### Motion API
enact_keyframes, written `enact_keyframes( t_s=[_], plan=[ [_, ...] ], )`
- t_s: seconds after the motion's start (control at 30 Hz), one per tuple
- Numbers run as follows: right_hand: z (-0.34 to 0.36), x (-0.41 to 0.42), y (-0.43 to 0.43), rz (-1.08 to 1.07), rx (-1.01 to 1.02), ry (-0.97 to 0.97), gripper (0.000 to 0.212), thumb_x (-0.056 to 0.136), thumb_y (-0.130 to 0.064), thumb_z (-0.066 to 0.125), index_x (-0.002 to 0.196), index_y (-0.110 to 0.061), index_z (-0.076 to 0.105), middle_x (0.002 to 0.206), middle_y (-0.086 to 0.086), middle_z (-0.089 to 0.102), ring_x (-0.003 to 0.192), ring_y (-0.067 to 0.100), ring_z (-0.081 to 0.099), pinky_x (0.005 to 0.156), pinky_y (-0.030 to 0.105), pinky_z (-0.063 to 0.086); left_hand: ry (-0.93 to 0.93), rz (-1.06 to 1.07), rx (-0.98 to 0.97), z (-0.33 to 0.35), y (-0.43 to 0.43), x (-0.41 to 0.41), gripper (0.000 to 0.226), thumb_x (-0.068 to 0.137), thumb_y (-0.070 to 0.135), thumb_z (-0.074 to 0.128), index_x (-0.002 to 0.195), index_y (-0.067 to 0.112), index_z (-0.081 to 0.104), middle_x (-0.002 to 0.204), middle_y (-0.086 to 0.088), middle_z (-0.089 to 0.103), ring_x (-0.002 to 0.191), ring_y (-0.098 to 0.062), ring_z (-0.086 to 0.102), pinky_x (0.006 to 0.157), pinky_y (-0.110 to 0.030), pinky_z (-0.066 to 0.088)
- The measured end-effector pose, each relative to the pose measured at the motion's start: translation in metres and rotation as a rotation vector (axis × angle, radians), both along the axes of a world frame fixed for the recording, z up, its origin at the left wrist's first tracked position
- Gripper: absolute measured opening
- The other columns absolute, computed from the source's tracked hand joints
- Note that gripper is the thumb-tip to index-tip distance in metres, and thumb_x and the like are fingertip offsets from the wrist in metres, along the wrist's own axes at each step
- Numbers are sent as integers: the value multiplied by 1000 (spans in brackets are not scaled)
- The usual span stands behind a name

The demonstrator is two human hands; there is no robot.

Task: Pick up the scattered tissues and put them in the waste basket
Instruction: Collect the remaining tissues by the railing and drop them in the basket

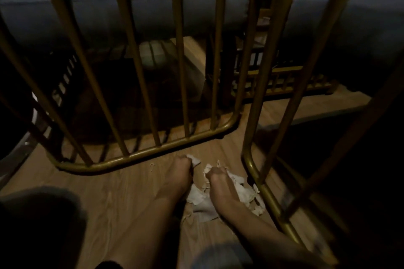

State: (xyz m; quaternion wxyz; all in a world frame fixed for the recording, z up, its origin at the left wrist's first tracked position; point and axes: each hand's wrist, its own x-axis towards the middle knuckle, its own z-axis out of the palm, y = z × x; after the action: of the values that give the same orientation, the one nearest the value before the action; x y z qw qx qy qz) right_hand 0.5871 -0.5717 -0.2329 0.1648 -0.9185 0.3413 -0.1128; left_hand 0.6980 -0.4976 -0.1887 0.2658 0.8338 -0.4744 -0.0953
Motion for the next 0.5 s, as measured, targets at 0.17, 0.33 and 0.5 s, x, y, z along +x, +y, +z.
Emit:
enact_keyframes(
  t_s=[0.17, 0.33, 0.5],
  plan=[
    [14, -6, 5, -26, 138, -230, 26, 83, 8, 50, 93, -5, 71, 105, 13, 67, 103, 25, 57, 84, 23, 42, -51, 176, -125, -16, 27, 21, 12, 85, -3, 53, 87, 4, 62, 97, -14, 63, 86, -27, 62, 70, -28, 49],
    [36, 13, 25, 18, 178, -321, 23, 87, 1, 52, 100, -9, 69, 109, 8, 64, 109, 22, 47, 83, 16, 34, -123, 261, -3, -32, 52, 61, 28, 84, -4, 54, 109, 5, 62, 120, -15, 54, 102, -33, 58, 85, -35, 49],
    [25, 18, 42, 212, 296, 83, 49, 88, -28, 58, 133, -12, 44, 144, 3, 34, 130, 26, 25, 110, 36, 28, -135, 245, 176, -36, 56, 62, 25, 83, -2, 50, 104, 4, 63, 115, -16, 60, 105, -31, 52, 83, -30, 44]
  ],
)
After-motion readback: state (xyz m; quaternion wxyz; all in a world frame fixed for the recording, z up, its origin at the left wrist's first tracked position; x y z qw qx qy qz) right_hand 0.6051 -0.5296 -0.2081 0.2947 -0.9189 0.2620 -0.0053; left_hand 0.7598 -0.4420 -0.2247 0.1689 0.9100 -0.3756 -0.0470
